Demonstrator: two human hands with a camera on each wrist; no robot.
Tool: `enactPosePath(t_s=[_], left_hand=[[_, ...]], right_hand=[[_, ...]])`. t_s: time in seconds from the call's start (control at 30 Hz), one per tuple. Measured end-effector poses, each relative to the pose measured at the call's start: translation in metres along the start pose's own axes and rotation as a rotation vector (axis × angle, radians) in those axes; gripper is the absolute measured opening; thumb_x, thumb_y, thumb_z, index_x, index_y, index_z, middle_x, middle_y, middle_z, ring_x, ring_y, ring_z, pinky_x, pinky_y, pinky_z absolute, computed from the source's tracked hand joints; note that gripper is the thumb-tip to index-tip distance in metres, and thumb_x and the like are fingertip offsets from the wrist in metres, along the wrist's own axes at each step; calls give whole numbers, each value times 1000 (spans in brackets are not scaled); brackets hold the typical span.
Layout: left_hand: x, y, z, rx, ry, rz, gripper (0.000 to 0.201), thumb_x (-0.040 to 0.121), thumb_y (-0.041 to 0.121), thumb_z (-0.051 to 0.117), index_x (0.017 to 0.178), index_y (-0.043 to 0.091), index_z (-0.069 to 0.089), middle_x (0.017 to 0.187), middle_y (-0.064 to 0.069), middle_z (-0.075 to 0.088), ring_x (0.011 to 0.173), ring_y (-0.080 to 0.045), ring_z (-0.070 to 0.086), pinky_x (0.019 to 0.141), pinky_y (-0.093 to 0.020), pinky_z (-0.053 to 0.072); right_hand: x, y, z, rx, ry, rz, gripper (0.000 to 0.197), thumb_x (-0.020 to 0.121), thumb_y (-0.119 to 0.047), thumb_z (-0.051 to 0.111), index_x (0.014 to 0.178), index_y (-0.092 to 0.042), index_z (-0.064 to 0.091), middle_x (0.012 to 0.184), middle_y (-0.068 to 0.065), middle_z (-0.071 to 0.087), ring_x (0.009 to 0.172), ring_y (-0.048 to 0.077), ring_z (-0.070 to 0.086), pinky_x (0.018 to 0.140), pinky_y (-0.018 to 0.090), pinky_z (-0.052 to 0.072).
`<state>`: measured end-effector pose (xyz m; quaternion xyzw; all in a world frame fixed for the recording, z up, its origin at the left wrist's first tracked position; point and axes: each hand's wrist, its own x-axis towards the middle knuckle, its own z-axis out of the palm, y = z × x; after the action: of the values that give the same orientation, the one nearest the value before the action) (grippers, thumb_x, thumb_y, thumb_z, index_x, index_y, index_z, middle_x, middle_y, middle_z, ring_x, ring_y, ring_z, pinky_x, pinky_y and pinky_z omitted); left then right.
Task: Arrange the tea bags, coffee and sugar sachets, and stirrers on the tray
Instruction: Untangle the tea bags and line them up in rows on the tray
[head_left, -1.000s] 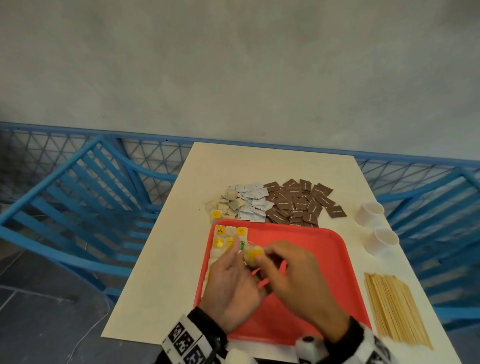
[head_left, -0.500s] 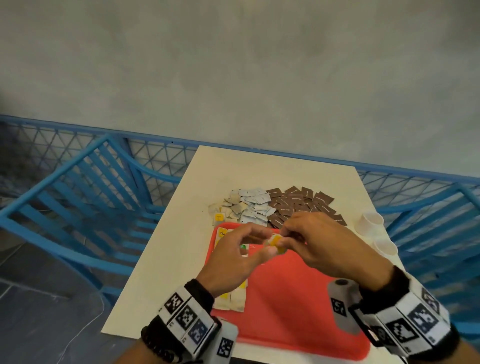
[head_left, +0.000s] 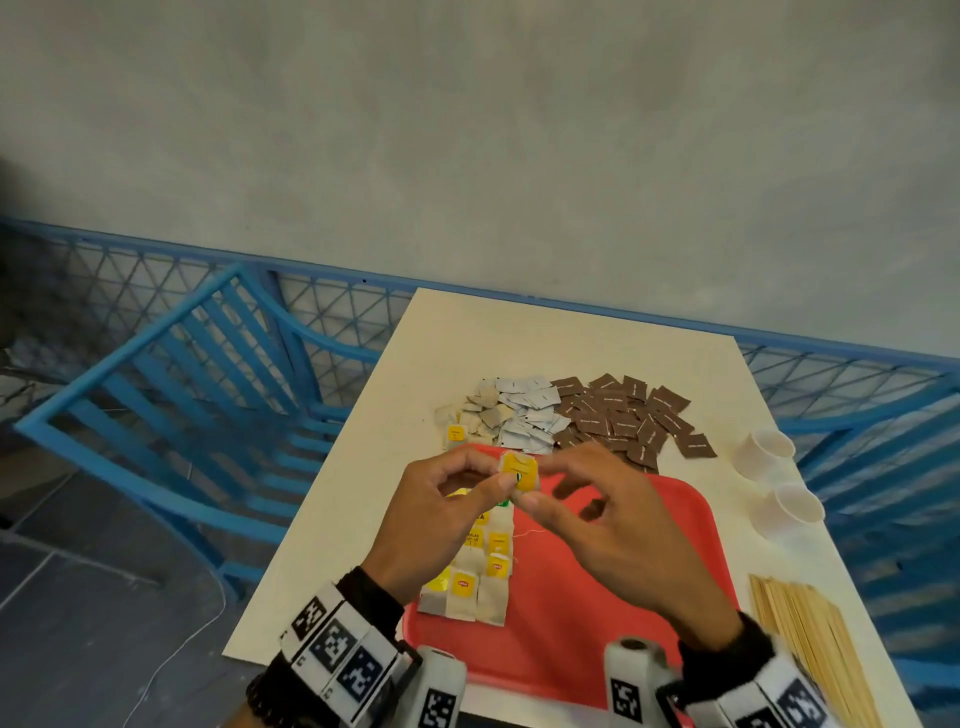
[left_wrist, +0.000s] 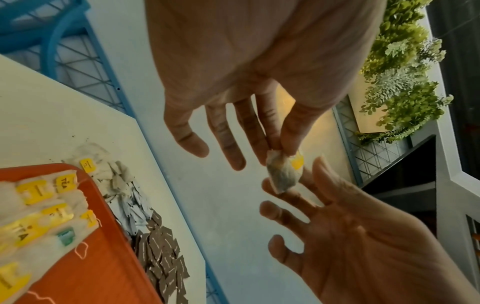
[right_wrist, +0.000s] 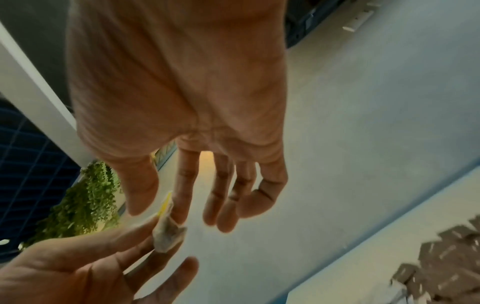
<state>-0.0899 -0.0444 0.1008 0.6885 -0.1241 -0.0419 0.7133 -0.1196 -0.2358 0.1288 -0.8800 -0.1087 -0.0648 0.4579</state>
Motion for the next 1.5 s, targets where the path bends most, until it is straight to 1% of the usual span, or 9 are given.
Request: enactPosePath(t_s=[0.17, 0.37, 0.53, 0.7, 0.87, 1.13, 1.23, 1.33, 1.5], left_hand=[[-2, 2, -6, -14, 10, 31, 8, 90, 10, 68, 86, 3, 70, 86, -5, 74, 83, -16, 69, 78, -23, 53], [-1, 0, -11, 38, -50, -6, 11, 86, 22, 77, 87, 17, 67, 77, -3, 69, 76, -18, 67, 74, -29, 55], [6, 6, -10, -20, -41, -11, 30, 84, 32, 75, 111, 21, 67, 108, -3, 69, 98, -18, 68, 84, -31, 56], [11, 12, 3, 13, -11, 55, 10, 90, 17, 73, 91, 8, 70, 93, -16, 72, 86, -32, 67, 81, -45, 54], [11, 12, 3, -103, 41, 40, 17, 86, 30, 76, 87, 14, 70, 89, -13, 69, 83, -19, 64, 77, -32, 53], [11, 23, 5, -45, -96, 42, 19, 81, 31, 74, 98, 25, 69, 85, -8, 69, 84, -17, 65, 79, -31, 54], [7, 23, 0, 32, -235, 44, 29, 82, 26, 73, 110, 23, 66, 98, -16, 64, 93, -27, 63, 81, -42, 54], [5, 25, 0, 40, -179, 29, 41, 81, 41, 70, 115, 18, 65, 109, -10, 68, 104, -26, 64, 89, -48, 53], [0, 7, -14, 76, -14, -40, 14, 88, 20, 74, 93, 8, 69, 89, -14, 73, 82, -18, 69, 73, -25, 54]], right_hand=[[2, -4, 18, 158, 147, 41, 19, 77, -54, 71, 86, -37, 71, 95, -17, 67, 85, 8, 66, 62, 18, 46], [8, -6, 22, 338, 146, 74, 13, 92, -18, 68, 81, -22, 74, 76, -5, 73, 72, 7, 64, 70, 24, 51], [9, -9, 14, 370, 132, 93, 13, 91, -20, 67, 80, -21, 74, 70, -10, 70, 65, 1, 60, 63, 16, 45], [4, -9, 11, 381, 118, 96, 12, 88, -32, 65, 85, -24, 73, 79, -7, 73, 73, 5, 63, 66, 28, 49], [-5, -5, 11, 371, 153, 86, 17, 85, -39, 65, 83, -26, 74, 87, -6, 71, 80, 8, 63, 67, 32, 48], [12, -16, 5, 477, 234, 50, 14, 86, -27, 69, 81, -16, 75, 70, -11, 69, 65, -1, 57, 64, 14, 44], [12, -17, 1, 499, 284, 62, 16, 86, -27, 69, 81, -14, 75, 70, -10, 69, 62, -1, 55, 62, 11, 41], [12, -20, 3, 483, 264, 62, 16, 87, -28, 68, 82, -15, 76, 72, -7, 71, 62, -1, 56, 63, 12, 42], [10, -9, 30, 480, 73, 123, 6, 90, -14, 71, 85, -9, 72, 68, -8, 66, 61, 3, 56, 59, 15, 43]])
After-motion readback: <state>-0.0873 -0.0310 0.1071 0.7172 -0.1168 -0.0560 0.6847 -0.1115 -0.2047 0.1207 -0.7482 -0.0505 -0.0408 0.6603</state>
